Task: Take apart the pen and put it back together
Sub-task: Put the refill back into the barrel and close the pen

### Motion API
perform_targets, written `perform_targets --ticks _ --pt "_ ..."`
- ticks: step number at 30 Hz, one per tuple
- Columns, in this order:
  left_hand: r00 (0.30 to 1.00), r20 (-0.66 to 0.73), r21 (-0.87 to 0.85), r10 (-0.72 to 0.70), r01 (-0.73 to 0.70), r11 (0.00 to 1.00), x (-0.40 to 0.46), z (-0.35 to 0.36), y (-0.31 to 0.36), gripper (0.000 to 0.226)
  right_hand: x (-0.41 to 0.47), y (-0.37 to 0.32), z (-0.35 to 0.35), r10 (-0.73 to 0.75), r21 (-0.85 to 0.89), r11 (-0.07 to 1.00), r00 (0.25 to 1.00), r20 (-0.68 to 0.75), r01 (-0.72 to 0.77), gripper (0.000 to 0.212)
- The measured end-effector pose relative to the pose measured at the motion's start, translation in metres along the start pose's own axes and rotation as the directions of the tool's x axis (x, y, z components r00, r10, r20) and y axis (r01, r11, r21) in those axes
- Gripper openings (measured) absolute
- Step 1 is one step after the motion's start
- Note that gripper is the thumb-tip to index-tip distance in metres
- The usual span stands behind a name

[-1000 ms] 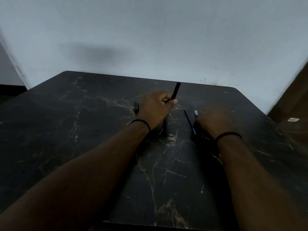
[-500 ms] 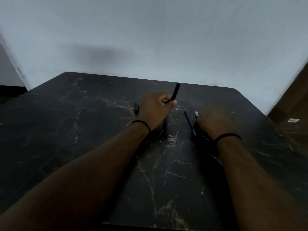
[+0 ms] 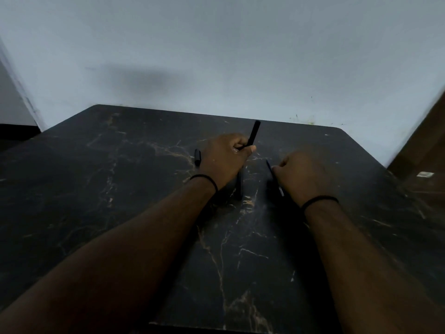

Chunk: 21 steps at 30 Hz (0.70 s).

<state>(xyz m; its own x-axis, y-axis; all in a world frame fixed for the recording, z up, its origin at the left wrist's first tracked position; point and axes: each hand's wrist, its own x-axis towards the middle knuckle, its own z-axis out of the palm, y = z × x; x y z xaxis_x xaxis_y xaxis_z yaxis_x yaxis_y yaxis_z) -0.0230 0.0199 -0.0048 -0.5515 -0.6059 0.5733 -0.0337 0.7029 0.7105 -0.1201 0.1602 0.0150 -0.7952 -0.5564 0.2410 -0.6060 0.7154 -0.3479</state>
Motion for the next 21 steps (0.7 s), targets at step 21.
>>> perform_targets --ticks 21 --pt "0.999 -0.019 -0.024 -0.050 0.050 0.998 0.008 0.000 -0.015 0.013 -0.025 -0.036 0.010 -0.219 -0.150 0.964 0.976 0.013 0.218 0.026"
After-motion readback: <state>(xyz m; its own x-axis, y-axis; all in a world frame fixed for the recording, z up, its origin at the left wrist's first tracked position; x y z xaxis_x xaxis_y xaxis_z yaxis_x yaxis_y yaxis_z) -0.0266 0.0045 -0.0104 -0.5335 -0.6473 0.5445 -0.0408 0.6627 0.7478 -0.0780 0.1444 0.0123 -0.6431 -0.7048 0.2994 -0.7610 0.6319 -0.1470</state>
